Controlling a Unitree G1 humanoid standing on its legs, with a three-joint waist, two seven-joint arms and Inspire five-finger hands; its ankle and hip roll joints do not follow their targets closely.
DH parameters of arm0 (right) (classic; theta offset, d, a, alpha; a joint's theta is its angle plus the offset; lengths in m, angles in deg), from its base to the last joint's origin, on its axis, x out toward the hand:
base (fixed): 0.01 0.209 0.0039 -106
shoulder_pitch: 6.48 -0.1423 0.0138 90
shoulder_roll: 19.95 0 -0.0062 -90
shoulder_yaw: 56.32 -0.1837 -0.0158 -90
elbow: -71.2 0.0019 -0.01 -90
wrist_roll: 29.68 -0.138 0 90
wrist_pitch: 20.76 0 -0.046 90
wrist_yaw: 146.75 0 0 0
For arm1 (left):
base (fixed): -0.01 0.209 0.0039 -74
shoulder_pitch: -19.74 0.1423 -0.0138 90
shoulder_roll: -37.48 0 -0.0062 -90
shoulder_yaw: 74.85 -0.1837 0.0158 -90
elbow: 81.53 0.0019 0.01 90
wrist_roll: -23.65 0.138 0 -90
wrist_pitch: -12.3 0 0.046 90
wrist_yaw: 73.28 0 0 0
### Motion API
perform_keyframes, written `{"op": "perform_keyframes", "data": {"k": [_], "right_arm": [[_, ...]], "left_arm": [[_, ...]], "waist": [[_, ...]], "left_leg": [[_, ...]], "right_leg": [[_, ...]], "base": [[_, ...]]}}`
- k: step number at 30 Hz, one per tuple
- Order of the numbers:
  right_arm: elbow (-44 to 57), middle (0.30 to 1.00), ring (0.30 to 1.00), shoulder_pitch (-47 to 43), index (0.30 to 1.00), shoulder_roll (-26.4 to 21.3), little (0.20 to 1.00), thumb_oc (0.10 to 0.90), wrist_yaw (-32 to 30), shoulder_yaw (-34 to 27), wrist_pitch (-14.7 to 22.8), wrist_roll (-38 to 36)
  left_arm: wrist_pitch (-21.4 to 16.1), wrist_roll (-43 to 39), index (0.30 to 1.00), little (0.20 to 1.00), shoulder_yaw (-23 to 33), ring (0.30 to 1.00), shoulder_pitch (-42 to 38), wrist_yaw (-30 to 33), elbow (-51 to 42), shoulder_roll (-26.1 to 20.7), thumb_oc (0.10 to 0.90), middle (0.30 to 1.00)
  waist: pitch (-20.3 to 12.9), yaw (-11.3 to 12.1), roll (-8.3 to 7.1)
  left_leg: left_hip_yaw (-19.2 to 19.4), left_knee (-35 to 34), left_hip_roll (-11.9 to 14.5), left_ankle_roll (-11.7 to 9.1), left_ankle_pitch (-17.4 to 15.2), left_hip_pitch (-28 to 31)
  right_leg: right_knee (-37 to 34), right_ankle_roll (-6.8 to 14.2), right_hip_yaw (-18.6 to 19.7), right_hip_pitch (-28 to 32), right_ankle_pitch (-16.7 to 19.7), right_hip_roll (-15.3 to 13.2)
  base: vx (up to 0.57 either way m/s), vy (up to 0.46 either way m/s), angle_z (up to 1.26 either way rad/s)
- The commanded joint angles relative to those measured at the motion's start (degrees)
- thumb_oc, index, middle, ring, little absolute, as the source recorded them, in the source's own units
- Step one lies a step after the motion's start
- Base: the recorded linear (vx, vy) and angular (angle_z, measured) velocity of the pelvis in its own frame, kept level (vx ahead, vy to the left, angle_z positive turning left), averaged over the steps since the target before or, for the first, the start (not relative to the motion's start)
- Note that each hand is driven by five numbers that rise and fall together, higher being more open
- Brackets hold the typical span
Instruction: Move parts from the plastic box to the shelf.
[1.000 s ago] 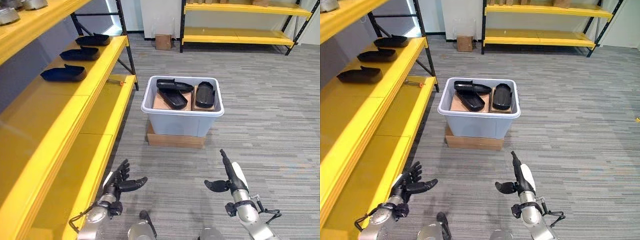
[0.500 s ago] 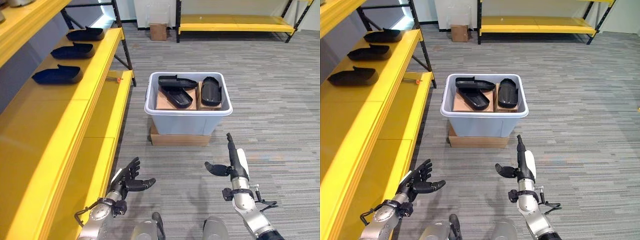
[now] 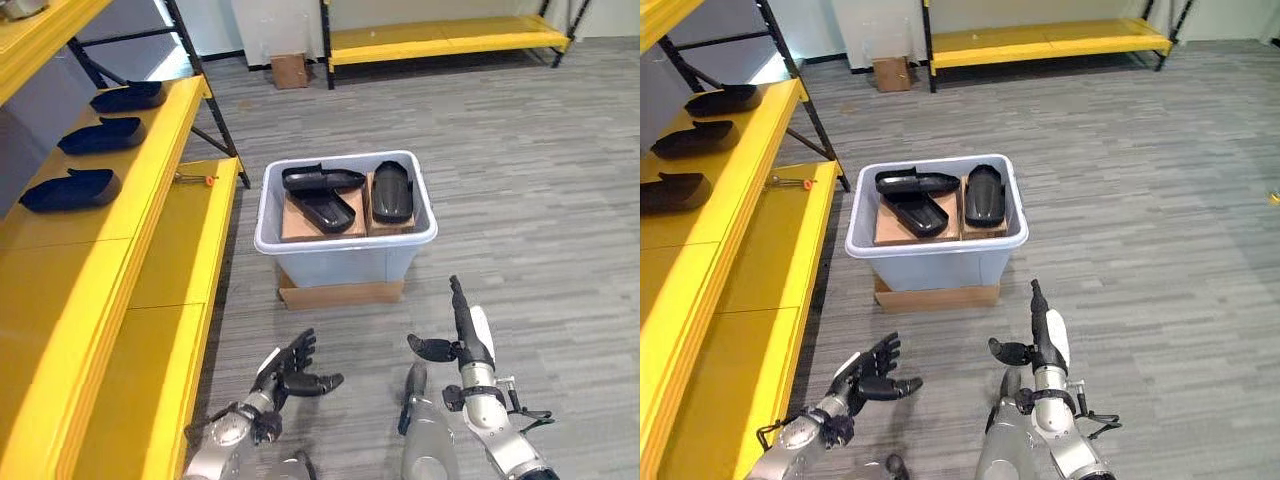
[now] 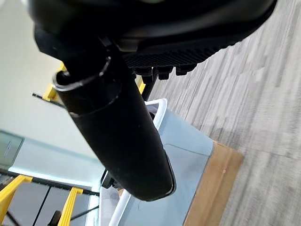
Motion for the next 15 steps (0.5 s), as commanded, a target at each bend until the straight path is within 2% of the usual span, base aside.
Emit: {"op": "perform_keyframes", "data": {"k": [1,3,4,6,7,9,11,13,15], "right_arm": [[6.8,1.0,1.0,-3.1,1.0,-2.8,1.0,0.9,-1.9,-0.7,5.5,3.6],[7.2,1.0,1.0,-3.4,1.0,-3.9,1.0,0.9,-0.9,-0.2,6.4,4.1],[7.6,1.0,1.0,-3.9,1.0,-4.9,1.0,0.9,0.4,0.6,7.2,4.1],[8.1,1.0,1.0,-4.0,1.0,-5.4,1.0,0.9,0.8,0.9,6.9,4.1],[8.1,1.0,1.0,-3.9,1.0,-5.8,1.0,0.9,1.7,0.9,6.7,3.4],[7.7,1.0,1.0,-3.7,1.0,-6.2,1.0,0.9,2.4,0.7,7.4,2.5],[7.1,1.0,1.0,-3.8,1.0,-6.5,1.0,0.9,3.5,0.8,8.0,2.1],[7.0,1.0,1.0,-3.8,1.0,-6.6,1.0,0.9,4.4,0.8,8.0,2.2],[7.5,1.0,1.0,-3.4,1.0,-7.0,1.0,0.9,4.3,0.5,7.8,2.3]], "left_arm": [[-4.6,0.2,1.0,1.0,0.6,1.0,-4.1,-2.2,-9.8,-1.0,0.9,1.0],[-4.4,-2.0,1.0,1.0,0.6,1.0,-4.1,-2.3,-9.6,-0.9,0.9,1.0],[-3.8,-3.4,1.0,1.0,0.8,1.0,-4.3,-4.2,-9.3,-0.6,0.9,1.0],[-3.5,-3.4,1.0,1.0,0.9,1.0,-4.2,-5.6,-9.1,-0.4,0.9,1.0],[-3.1,-2.5,1.0,1.0,0.6,1.0,-3.5,-5.7,-9.1,0.0,0.9,1.0],[-3.6,-2.6,1.0,1.0,0.5,1.0,-2.6,-6.4,-8.7,0.5,0.9,1.0],[-4.5,-2.3,1.0,1.0,0.5,1.0,-1.7,-5.7,-8.0,1.3,0.9,1.0],[-4.7,-2.7,1.0,1.0,0.6,1.0,-1.7,-4.7,-7.2,1.9,0.9,1.0],[-4.9,-3.3,1.0,1.0,1.1,1.0,-1.6,-3.0,-6.3,2.2,0.9,1.0]], "waist": [[-2.7,-1.6,-0.16],[-3.1,-1.5,0.07],[-3.6,-1.4,0.76],[-4.2,-1.4,1.31],[-4.8,-1.6,1.14],[-5.6,-1.9,1.01],[-6.9,-2.2,1.16],[-7.9,-2.5,1.95],[-9.4,-2.9,2.48]], "left_leg": [[5.5,9.4,-7.3,7.3,-9.5,-3.6],[6.3,10.7,-6.2,7.2,-10.2,-4.2],[7.3,12.2,-4.9,7.1,-11.4,-4.5],[7.7,12.2,-4.2,7.1,-12.7,-3.7],[9.2,11.8,-3.7,7.1,-12.3,-2.8],[10.9,12.1,-2.6,6.8,-12.5,-1.8],[11.8,13.2,-1.5,6.0,-10.4,-0.8],[11.1,13.2,-1.7,5.3,-10.5,1.2],[11.0,14.7,-2.3,3.5,-7.0,2.8]], "right_leg": [[-4.3,-1.3,0.2,-0.5,7.6,0.6],[-0.5,-1.9,-0.1,-1.1,5.8,0.6],[5.0,-2.9,-1.1,-2.4,2.4,0.3],[8.1,-3.1,-1.9,-3.0,-0.1,0.1],[10.0,-4.6,-3.0,-3.4,-1.3,-0.1],[10.7,-5.8,-4.2,-2.7,-2.7,0.4],[10.4,-7.8,-5.4,-1.3,-4.9,2.2],[11.2,-8.0,-5.6,-0.7,-7.2,3.6],[9.9,-9.9,-6.6,0.2,-9.0,6.2]], "base": [[0.34,-0.177,0.56],[0.3,-0.151,0.34],[0.34,-0.163,-0.06],[0.37,-0.135,-0.16],[0.35,-0.139,0.02],[0.38,-0.183,0.1],[0.44,-0.18,0.09],[0.35,-0.116,0.11],[0.26,-0.164,0.12]]}}
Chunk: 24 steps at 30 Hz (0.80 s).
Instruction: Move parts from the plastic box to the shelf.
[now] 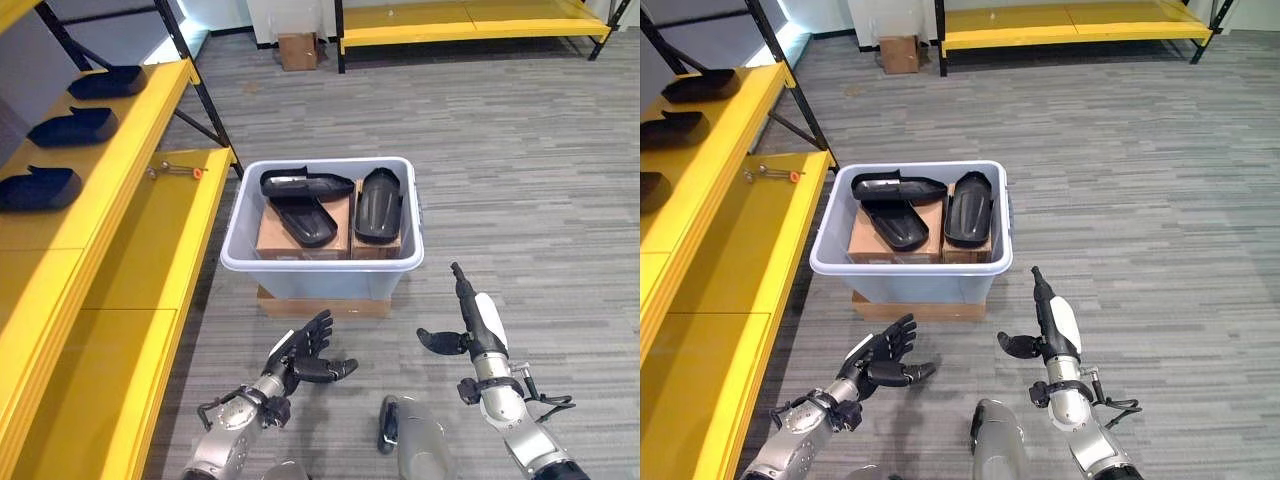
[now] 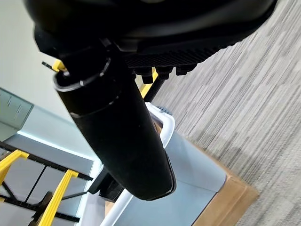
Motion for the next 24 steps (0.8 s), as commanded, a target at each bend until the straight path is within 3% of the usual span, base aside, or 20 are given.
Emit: {"op": "perform_keyframes", "data": {"k": [1,3,4,5,8,11,12,13,14,15,16,17,19,21,24], "right_arm": [[5.5,1.0,1.0,-2.4,1.0,-0.1,1.0,0.9,-1.0,0.2,5.9,0.0],[5.5,1.0,1.0,-2.0,1.0,-0.5,1.0,0.9,-1.6,-0.4,6.0,0.0],[5.6,1.0,1.0,-1.9,1.0,-0.6,1.0,0.9,-2.2,-0.6,6.0,0.1],[5.5,1.0,1.0,-1.6,1.0,-0.8,1.0,0.9,-5.7,-1.0,6.3,1.0],[6.0,1.0,1.0,-1.8,1.0,-0.9,1.0,0.9,-15.7,-3.2,9.2,3.7],[9.3,1.0,1.0,-1.5,1.0,-0.3,1.0,0.9,-21.0,-5.1,9.9,7.0],[10.5,1.0,1.0,-1.0,1.0,-0.3,1.0,0.9,-22.7,-5.6,9.2,8.2],[12.2,1.0,1.0,0.2,1.0,-0.3,1.0,0.9,-26.8,-6.5,8.8,10.4],[12.3,1.0,1.0,0.3,1.0,-0.4,1.0,0.9,-27.0,-6.6,8.7,10.5],[13.2,1.0,1.0,1.7,1.0,-0.6,1.0,0.9,-28.6,-7.5,9.0,10.4],[13.3,1.0,1.0,2.0,1.0,-0.6,1.0,0.9,-28.7,-7.7,9.0,10.4],[13.5,1.0,1.0,3.0,1.0,-0.8,1.0,0.9,-28.8,-8.3,9.5,10.2],[13.7,1.0,1.0,3.9,1.0,-0.7,1.0,0.9,-28.1,-8.8,10.1,10.2],[14.5,1.0,1.0,4.8,1.0,-0.8,1.0,0.9,-26.8,-9.1,9.1,10.3],[14.5,1.0,1.0,5.6,1.0,-0.5,1.0,0.9,-26.9,-9.5,7.5,9.8]], "left_arm": [[-5.4,-1.6,1.0,1.0,1.0,1.0,0.1,2.1,-2.9,-0.6,0.9,1.0],[-6.8,-0.4,1.0,1.0,1.6,1.0,0.2,4.0,-2.0,-0.7,0.9,1.0],[-7.8,-0.5,1.0,1.0,1.8,1.0,0.3,4.9,-1.8,-0.6,0.9,1.0],[-10.8,0.0,1.0,1.0,2.8,1.0,0.5,6.7,-1.5,-0.4,0.9,1.0],[-19.8,1.4,1.0,1.0,6.7,1.0,1.2,12.5,-4.8,-1.2,0.9,1.0],[-26.0,4.1,1.0,1.0,11.6,1.0,2.2,19.0,-11.5,-3.5,0.9,1.0],[-25.5,5.3,1.0,1.0,13.0,1.0,2.5,20.6,-14.0,-4.1,0.9,1.0],[-26.6,14.2,1.0,1.0,15.2,1.0,3.0,26.2,-17.4,-6.2,0.9,1.0],[-26.6,14.5,1.0,1.0,15.3,1.0,3.1,26.5,-17.7,-6.5,0.9,1.0],[-27.9,16.0,1.0,1.0,17.0,1.0,3.6,28.9,-19.9,-8.3,0.9,1.0],[-28.3,16.3,1.0,1.0,17.6,1.0,3.8,29.3,-20.5,-8.4,0.9,1.0],[-29.4,16.4,1.0,1.0,19.8,1.0,4.6,31.1,-21.9,-9.0,0.9,1.0],[-30.7,16.8,1.0,1.0,21.8,1.0,5.1,31.4,-22.7,-9.4,0.9,1.0],[-31.0,17.5,1.0,1.0,24.5,1.0,5.4,29.3,-25.5,-10.7,0.9,1.0],[-31.4,16.8,1.0,1.0,24.6,1.0,5.4,28.3,-26.7,-11.0,0.9,1.0]], "waist": [[-7.2,-0.5,-1.93],[-7.9,-0.6,-1.97],[-7.9,-0.5,-2.06],[-7.8,0.2,-2.48],[-5.6,2.0,-2.23],[-4.3,2.9,-1.61],[-4.2,3.1,-1.53],[-4.1,3.5,-0.68],[-4.1,3.5,-0.67],[-4.0,3.8,0.0],[-4.0,3.8,0.08],[-4.2,3.9,0.89],[-4.1,3.7,0.69],[-4.7,3.9,2.12],[-4.9,3.8,1.76]], "left_leg": [[3.9,8.9,-4.8,5.5,2.5,2.2],[4.5,15.0,-3.8,3.0,8.0,1.0],[4.6,16.9,-3.6,2.6,8.7,0.1],[5.0,23.6,-2.9,1.8,10.1,-4.2],[4.3,22.6,-1.7,3.3,10.8,-12.6],[5.4,8.6,1.0,4.3,13.1,-14.6],[5.1,4.3,1.4,4.4,14.0,-14.6],[4.4,-5.7,3.6,3.5,19.7,-15.0],[4.3,-6.5,3.7,3.3,20.4,-14.9],[2.4,-10.6,6.3,1.5,25.1,-15.9],[2.0,-11.5,6.7,1.2,26.0,-16.1],[1.0,-14.3,8.8,0.6,27.5,-17.0],[0.0,-14.5,8.8,0.7,26.8,-16.7],[-1.0,-13.1,8.8,0.4,24.8,-15.6],[-1.3,-10.9,7.0,0.8,22.6,-15.1]], "right_leg": [[-11.1,5.3,-1.0,4.4,1.5,1.4],[-13.5,3.1,-1.9,6.3,0.3,3.9],[-14.4,2.5,-2.0,7.0,0.0,4.5],[-16.8,1.2,-2.2,9.2,-0.3,5.9],[-17.7,1.1,-0.3,12.5,-1.0,7.3],[-17.4,2.1,1.5,16.0,-2.5,7.6],[-17.2,2.6,1.8,16.9,-2.9,7.1],[-17.3,3.1,1.6,17.7,-2.3,6.8],[-17.3,3.2,1.7,17.9,-2.4,6.7],[-16.1,3.6,2.3,18.5,-3.3,6.4],[-15.6,3.7,2.5,18.5,-3.7,6.2],[-13.5,4.1,3.3,18.3,-4.9,5.9],[-9.2,4.7,4.1,17.8,-7.3,4.5],[-3.0,5.2,4.1,16.6,-10.7,3.8],[-1.4,5.3,3.7,16.8,-11.9,2.5]], "base": [[0.19,-0.17,0.15],[0.16,-0.195,0.19],[0.18,-0.249,0.19],[0.2,-0.205,0.13],[0.21,-0.058,-0.02],[0.23,0.179,-0.09],[0.35,0.342,-0.12],[0.25,0.253,-0.09],[0.37,0.328,-0.08],[0.27,0.201,-0.28],[0.47,0.39,-0.4],[0.47,0.404,-0.44],[0.41,0.341,-0.33],[0.47,0.343,-0.29],[0.3,0.212,-0.34]]}}
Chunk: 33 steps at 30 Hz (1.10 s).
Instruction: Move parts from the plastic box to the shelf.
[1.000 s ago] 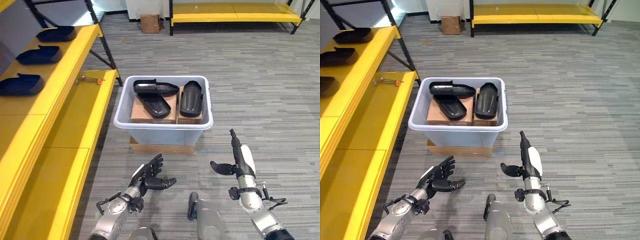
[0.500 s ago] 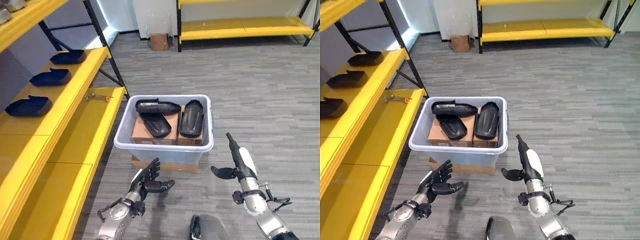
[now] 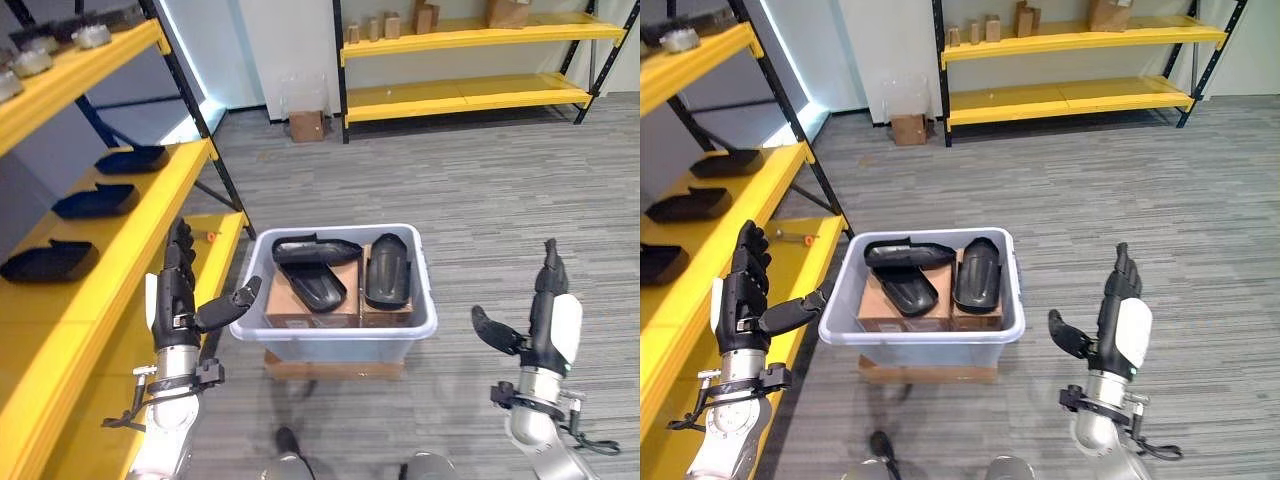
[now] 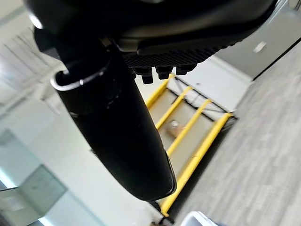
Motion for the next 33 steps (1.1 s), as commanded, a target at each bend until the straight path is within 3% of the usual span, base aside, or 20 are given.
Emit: {"op": "perform_keyframes", "data": {"k": [1,5,10,14,17,19,21,33], "right_arm": [[5.4,1.0,1.0,-4.2,1.0,0.2,1.0,0.9,-1.6,-2.1,3.1,2.8],[4.5,1.0,1.0,-4.3,1.0,0.8,1.0,0.9,-0.6,-1.3,2.5,2.4],[4.8,1.0,1.0,-6.1,1.0,0.9,1.0,0.9,2.0,0.1,0.7,2.5],[4.6,1.0,1.0,-7.6,1.0,0.6,1.0,0.9,5.5,0.9,0.5,-0.8],[5.0,1.0,1.0,-8.0,1.0,0.1,1.0,0.9,7.1,1.8,1.6,2.0],[4.8,1.0,1.0,-8.4,1.0,-0.3,1.0,0.9,7.9,2.1,1.7,2.2],[4.8,1.0,1.0,-8.9,1.0,-0.8,1.0,0.9,9.5,2.7,1.4,-0.3],[4.8,1.0,1.0,-8.9,1.0,-0.8,1.0,0.9,9.5,2.7,1.4,-0.3]], "left_arm": [[-9.2,4.7,1.0,1.0,2.7,1.0,-2.5,3.6,-8.4,-3.7,0.9,1.0],[-9.8,3.6,1.0,1.0,1.7,1.0,-2.8,4.4,-7.6,-3.3,0.9,1.0],[-8.7,2.7,1.0,1.0,0.8,1.0,-2.6,3.1,-7.6,-3.5,0.9,1.0],[-6.5,-1.1,1.0,1.0,0.2,1.0,-2.6,-2.0,-7.4,-3.6,0.9,1.0],[-6.3,-3.3,1.0,1.0,-1.0,1.0,-3.7,-6.3,-6.7,-3.9,0.9,1.0],[-5.5,-2.7,1.0,1.0,-1.6,1.0,-4.3,-7.3,-6.5,-4.1,0.9,1.0],[-3.1,-3.3,1.0,1.0,-2.7,1.0,-5.0,-8.3,-5.6,-4.2,0.9,1.0],[-3.1,-3.3,1.0,1.0,-2.7,1.0,-5.0,-8.3,-5.6,-4.2,0.9,1.0]], "waist": [[-1.2,0.3,0.35],[-1.1,1.1,0.17],[-1.0,2.6,-0.49],[-1.2,3.6,-1.14],[-1.6,3.9,-2.04],[-1.8,4.0,-2.5],[-2.1,3.9,-3.49],[-2.2,3.9,-3.52]], "left_leg": [[-1.1,-1.2,0.7,-0.6,-4.4,1.4],[-0.7,-1.4,-2.6,0.6,-6.9,3.3],[0.1,-0.7,-4.5,2.2,-8.7,3.0],[-0.4,1.3,-5.2,3.1,-9.5,0.6],[-1.1,3.0,-6.4,4.3,-10.4,-1.9],[-0.9,3.0,-6.9,4.6,-10.7,-2.0],[-0.6,1.4,-9.3,6.7,-11.9,-0.6],[-0.5,1.4,-9.4,6.7,-11.9,-0.6]], "right_leg": [[-0.3,-0.6,-3.2,1.7,-0.9,1.7],[-0.6,0.9,-4.3,1.8,0.9,-0.7],[-0.6,1.9,-5.9,2.9,0.8,-3.1],[-2.4,2.0,-5.5,5.1,0.4,-3.2],[-2.6,2.4,-4.2,6.4,0.0,-2.5],[-2.5,2.7,-4.1,7.3,0.7,-2.4],[3.5,4.5,-3.7,5.9,5.7,-3.7],[3.6,4.5,-3.6,5.8,5.7,-3.8]], "base": [[0.32,0.255,-0.01],[0.26,0.226,-0.05],[0.15,0.117,-0.26],[0.1,0.082,-0.16],[0.06,0.099,-0.12],[0.05,0.124,0.06],[0.03,0.135,0.0],[0.0,0.003,-0.05]]}}
